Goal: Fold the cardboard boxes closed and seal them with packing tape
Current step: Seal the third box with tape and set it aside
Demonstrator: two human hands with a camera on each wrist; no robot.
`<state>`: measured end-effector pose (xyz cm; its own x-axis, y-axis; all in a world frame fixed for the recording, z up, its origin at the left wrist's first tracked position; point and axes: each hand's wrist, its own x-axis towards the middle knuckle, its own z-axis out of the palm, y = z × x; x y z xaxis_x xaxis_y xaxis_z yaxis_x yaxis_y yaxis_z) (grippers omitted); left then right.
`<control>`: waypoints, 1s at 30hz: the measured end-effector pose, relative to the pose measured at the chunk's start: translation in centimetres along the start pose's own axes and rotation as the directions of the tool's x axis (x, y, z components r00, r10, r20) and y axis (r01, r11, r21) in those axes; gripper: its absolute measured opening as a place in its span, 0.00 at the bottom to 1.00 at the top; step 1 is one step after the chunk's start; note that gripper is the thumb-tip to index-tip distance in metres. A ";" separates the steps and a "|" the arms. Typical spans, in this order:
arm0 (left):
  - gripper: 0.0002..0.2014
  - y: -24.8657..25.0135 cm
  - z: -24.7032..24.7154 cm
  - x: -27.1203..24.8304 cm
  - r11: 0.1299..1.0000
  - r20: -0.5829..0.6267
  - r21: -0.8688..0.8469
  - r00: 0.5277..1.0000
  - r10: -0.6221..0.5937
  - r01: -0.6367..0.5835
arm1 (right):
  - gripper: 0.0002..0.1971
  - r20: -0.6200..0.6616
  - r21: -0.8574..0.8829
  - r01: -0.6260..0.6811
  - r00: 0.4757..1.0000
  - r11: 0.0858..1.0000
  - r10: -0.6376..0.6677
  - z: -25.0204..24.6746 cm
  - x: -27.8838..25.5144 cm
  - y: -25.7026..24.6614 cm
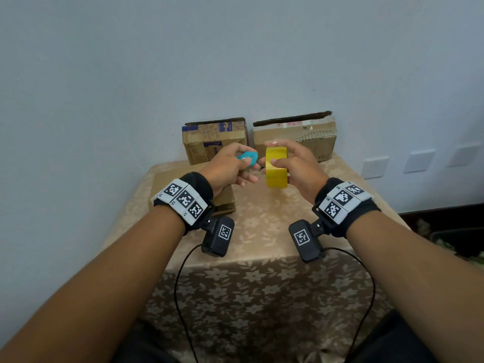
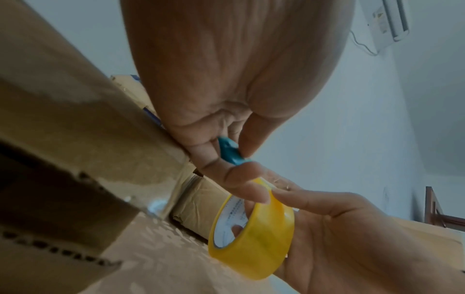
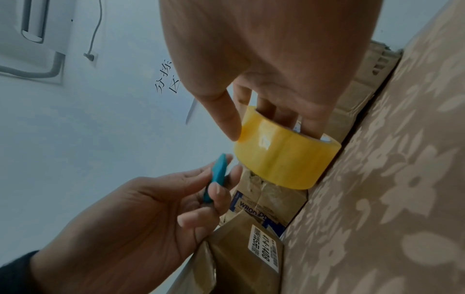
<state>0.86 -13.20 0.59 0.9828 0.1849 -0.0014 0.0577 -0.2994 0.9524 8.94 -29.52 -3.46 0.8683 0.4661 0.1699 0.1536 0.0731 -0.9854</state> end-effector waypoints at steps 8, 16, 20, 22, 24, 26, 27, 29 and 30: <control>0.08 0.1 0.4 -0.2 0.997 -0.029 0.055 0.998 0.062 -0.061 | 0.20 0.032 -0.026 0.055 0.998 0.998 -0.054 0.4 0.0 0.3; 0.07 1.4 1.1 -0.6 0.986 -0.049 0.034 0.986 -0.159 0.161 | 0.21 0.088 -0.070 0.156 0.985 0.985 -0.150 1.0 -0.1 0.4; 0.10 2.4 1.6 -0.9 0.955 -0.054 -0.004 0.953 -0.297 0.297 | 0.20 0.125 -0.086 0.180 0.978 0.980 -0.169 1.2 -0.2 0.4; 0.12 2.5 1.4 -1.0 0.950 -0.046 -0.025 0.949 -0.311 0.310 | 0.20 0.133 -0.095 0.186 0.976 0.978 -0.172 1.2 -0.2 0.4; 0.12 2.2 1.2 -1.0 0.950 -0.043 -0.063 0.950 -0.310 0.307 | 0.20 0.137 -0.107 0.192 0.975 0.976 -0.177 1.1 -0.1 0.5; 0.10 1.9 0.9 -1.1 0.950 -0.032 -0.117 0.955 -0.296 0.290 | 0.20 0.136 -0.121 0.194 0.975 0.974 -0.177 1.1 -0.1 0.5; 0.10 1.8 0.9 -1.1 0.950 -0.031 -0.134 0.957 -0.287 0.281 | 0.20 0.136 -0.129 0.193 0.975 0.973 -0.175 1.1 -0.1 0.6; 0.09 1.6 0.8 -1.1 0.950 -0.030 -0.146 0.958 -0.285 0.278 | 0.20 0.142 -0.133 0.193 0.974 0.972 -0.174 1.0 0.0 0.7; 0.09 1.6 0.8 -1.0 0.948 -0.031 -0.147 0.956 -0.291 0.283 | 0.20 0.144 -0.134 0.194 0.974 0.972 -0.175 1.0 -0.1 0.7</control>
<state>0.10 -14.63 1.92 0.9177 0.2926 -0.2687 0.3072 -0.0935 0.9471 8.50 -28.60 -4.13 0.7508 0.5683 0.3367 0.3814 0.0432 -0.9234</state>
